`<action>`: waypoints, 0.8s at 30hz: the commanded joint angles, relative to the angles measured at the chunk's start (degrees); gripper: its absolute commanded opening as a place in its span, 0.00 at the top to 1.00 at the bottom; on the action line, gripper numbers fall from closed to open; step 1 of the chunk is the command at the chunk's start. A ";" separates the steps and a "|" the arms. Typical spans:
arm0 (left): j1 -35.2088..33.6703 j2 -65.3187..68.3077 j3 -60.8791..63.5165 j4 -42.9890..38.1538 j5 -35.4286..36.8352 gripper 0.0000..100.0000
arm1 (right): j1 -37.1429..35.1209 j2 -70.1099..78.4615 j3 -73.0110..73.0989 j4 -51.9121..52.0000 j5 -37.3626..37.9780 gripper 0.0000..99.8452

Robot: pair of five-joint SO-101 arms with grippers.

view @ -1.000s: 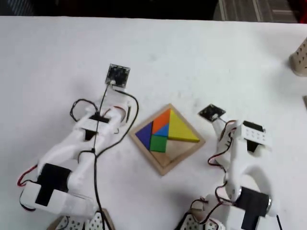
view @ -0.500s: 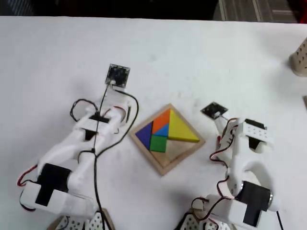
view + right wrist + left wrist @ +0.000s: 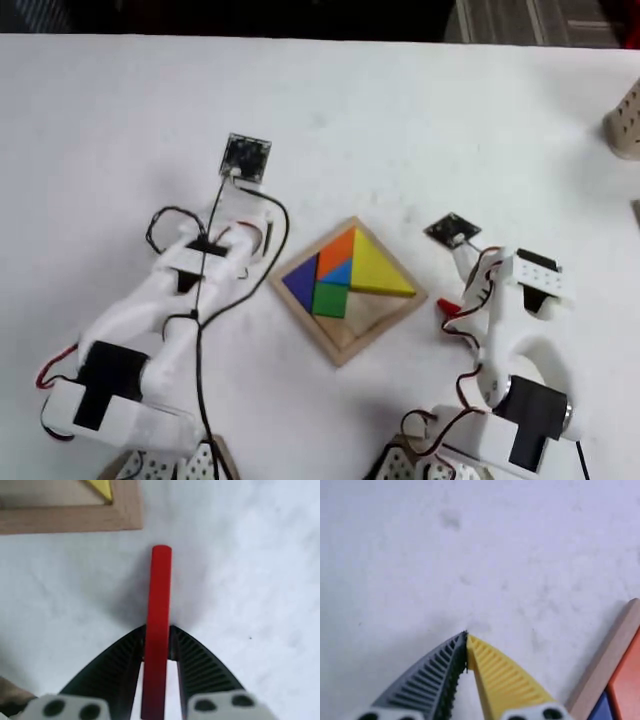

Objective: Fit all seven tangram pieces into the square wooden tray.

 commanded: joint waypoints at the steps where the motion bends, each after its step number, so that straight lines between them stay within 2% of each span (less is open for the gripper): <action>1: -0.66 -0.31 -4.04 -1.67 -0.62 0.98 | 0.66 -1.36 -2.90 5.76 0.35 0.98; 5: -0.66 -0.31 -3.96 -1.67 -0.62 0.98 | 0.66 -1.36 -8.53 13.76 -0.53 0.98; 11: -0.40 -0.31 -3.69 -1.67 -0.62 0.98 | -0.48 -1.36 -17.49 22.02 -12.66 0.98; 14: -0.40 -0.13 -3.78 -1.76 -0.62 0.98 | -3.12 -1.36 -18.64 23.87 -18.73 0.98; 18: -0.57 3.03 -6.33 -0.88 -0.18 0.98 | -10.24 -1.36 -18.55 24.04 -26.11 0.98; 20: -0.84 4.70 -9.49 3.52 -0.09 0.98 | -14.29 -1.36 -19.08 23.60 -31.65 0.98; 24: -1.45 7.25 -14.77 11.96 1.76 0.98 | -20.44 -0.75 -21.01 18.86 -47.38 0.98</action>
